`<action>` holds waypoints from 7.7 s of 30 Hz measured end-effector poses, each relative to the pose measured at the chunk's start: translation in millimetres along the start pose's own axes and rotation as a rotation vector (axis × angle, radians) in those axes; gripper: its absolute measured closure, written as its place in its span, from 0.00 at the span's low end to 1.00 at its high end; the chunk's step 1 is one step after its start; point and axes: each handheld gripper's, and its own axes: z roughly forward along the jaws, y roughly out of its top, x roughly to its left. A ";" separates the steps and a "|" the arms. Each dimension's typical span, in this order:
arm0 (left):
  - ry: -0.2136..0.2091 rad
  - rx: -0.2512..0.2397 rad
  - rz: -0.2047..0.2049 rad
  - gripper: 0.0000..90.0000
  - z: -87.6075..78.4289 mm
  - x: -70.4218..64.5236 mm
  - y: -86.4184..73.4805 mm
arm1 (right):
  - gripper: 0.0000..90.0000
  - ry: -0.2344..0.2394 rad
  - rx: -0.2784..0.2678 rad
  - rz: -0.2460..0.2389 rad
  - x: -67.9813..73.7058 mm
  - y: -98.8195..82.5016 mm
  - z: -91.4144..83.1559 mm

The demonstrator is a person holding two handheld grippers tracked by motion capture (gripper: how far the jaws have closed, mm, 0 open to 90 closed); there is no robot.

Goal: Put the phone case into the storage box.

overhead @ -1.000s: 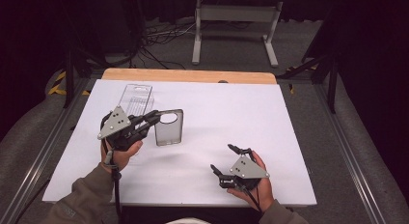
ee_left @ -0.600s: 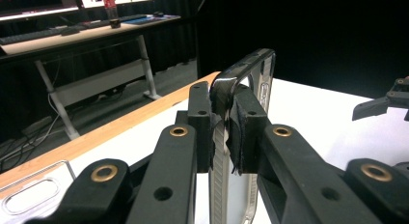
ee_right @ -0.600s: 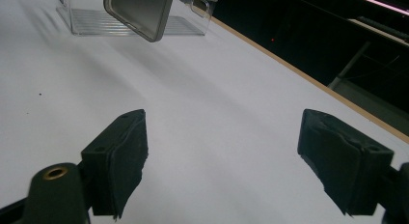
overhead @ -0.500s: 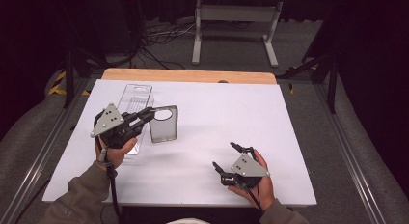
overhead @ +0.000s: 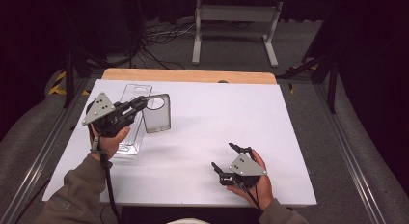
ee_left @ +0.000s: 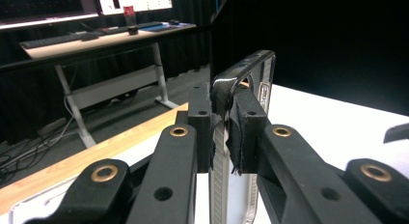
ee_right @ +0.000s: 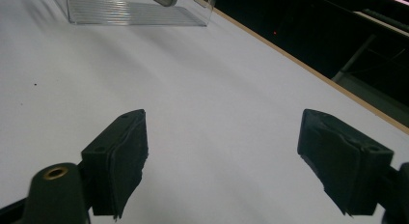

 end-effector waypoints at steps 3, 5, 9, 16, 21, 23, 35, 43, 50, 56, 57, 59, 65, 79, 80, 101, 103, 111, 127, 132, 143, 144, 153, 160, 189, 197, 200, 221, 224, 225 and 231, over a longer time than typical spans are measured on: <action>0.009 -0.008 0.005 0.90 -2.2 2.9 2.0 | 0.21 -0.001 0.000 0.000 -0.7 0.0 -0.2; 0.013 -0.016 0.001 0.90 -4.3 5.8 3.6 | 0.21 -0.001 -0.001 0.004 -1.3 -0.2 -0.5; 0.027 -0.042 -0.014 0.90 -11.6 13.0 6.0 | 0.21 -0.002 -0.001 0.007 -1.5 -0.1 -0.8; 0.057 -0.060 -0.017 0.90 -25.7 23.7 9.8 | 0.22 -0.016 -0.008 0.009 -1.5 0.0 -1.2; 0.079 -0.073 -0.027 0.90 -31.8 31.4 9.9 | 0.22 -0.022 -0.010 0.005 -1.0 -0.1 -1.2; 0.091 -0.074 -0.032 0.90 -35.4 36.1 8.5 | 0.22 -0.024 -0.018 0.007 -1.4 0.7 -2.2; 0.136 -0.071 -0.040 0.90 -43.5 54.5 0.5 | 0.23 -0.017 -0.007 0.006 -1.3 -0.4 -0.8; 0.165 -0.062 -0.039 0.90 -43.7 67.1 -3.1 | 0.22 0.004 0.008 0.005 -0.3 -3.1 3.0; 0.161 -0.018 -0.010 0.90 -26.0 85.7 -11.2 | 0.22 -0.010 0.021 0.017 -2.3 -6.0 6.5; 0.163 0.010 -0.015 0.90 -10.9 101.5 -16.5 | 0.22 -0.005 0.036 0.023 -2.7 -7.8 9.3; 0.166 0.017 -0.015 0.90 -7.7 104.7 -17.7 | 0.22 -0.005 0.038 0.023 -2.5 -7.8 9.4; 0.170 0.024 -0.015 0.90 -4.0 109.3 -19.0 | 0.22 -0.005 0.038 0.021 -2.2 -8.0 9.1; 0.176 0.055 -0.004 0.90 12.7 119.0 -20.5 | 0.22 -0.016 0.049 0.010 -5.6 -10.5 7.1; 0.148 0.119 0.005 0.90 42.1 127.3 -31.0 | 0.21 -0.027 0.078 -0.002 -6.0 -12.5 8.3; 0.148 0.119 0.003 0.90 43.9 128.1 -32.1 | 0.21 -0.027 0.078 -0.002 -6.0 -12.5 8.3; 0.157 0.158 -0.003 0.88 73.9 157.2 -40.3 | 0.25 0.011 0.116 -0.044 2.1 -14.4 8.3; 0.167 0.179 0.008 0.86 77.1 159.2 -40.7 | 0.24 0.014 0.123 -0.052 3.9 -14.6 9.5; 0.227 0.260 0.035 0.77 87.3 166.9 -46.0 | 0.24 0.036 0.138 -0.062 6.6 -14.7 11.7; 0.320 0.324 0.050 0.44 95.2 169.2 -44.9 | 0.24 0.034 0.135 -0.055 4.7 -12.5 9.2; 0.341 0.325 0.057 0.42 96.6 166.5 -42.6 | 0.24 0.035 0.134 -0.054 4.6 -12.3 9.2; 0.354 0.316 0.035 0.30 89.0 163.8 -39.3 | 0.24 0.031 0.122 -0.049 2.9 -11.1 7.4; 0.349 0.316 0.033 0.28 88.1 163.4 -39.1 | 0.24 0.030 0.121 -0.053 2.4 -10.9 7.3; 0.321 0.287 0.051 0.20 81.6 151.0 -32.5 | 0.23 0.006 0.097 -0.034 -5.4 -9.3 4.4; 0.291 0.260 0.056 0.19 77.6 139.8 -26.9 | 0.23 0.000 0.093 -0.032 -7.7 -8.0 3.1; 0.211 0.178 0.057 0.15 44.8 101.6 -36.6 | 0.22 0.007 0.076 -0.017 -10.4 -6.0 2.1; 0.198 0.155 0.066 0.13 37.5 93.4 -38.7 | 0.22 0.015 0.081 -0.017 -8.8 -7.4 2.8; 0.194 0.145 0.063 0.12 35.8 91.8 -39.3 | 0.22 0.016 0.083 -0.018 -8.2 -7.3 2.4; 0.139 0.118 0.109 0.10 24.1 62.9 -35.0 | 0.22 0.019 0.066 -0.014 -9.5 -6.0 -1.2; 0.123 0.112 0.121 0.09 22.2 57.3 -33.8 | 0.22 0.019 0.065 -0.018 -9.4 -5.7 -1.7; 0.120 0.110 0.119 0.09 21.9 55.8 -33.7 | 0.22 0.020 0.064 -0.016 -9.3 -5.6 -1.9; 0.116 0.106 0.120 0.09 21.0 48.3 -33.7 | 0.21 0.026 0.055 -0.016 -9.5 -5.2 -2.7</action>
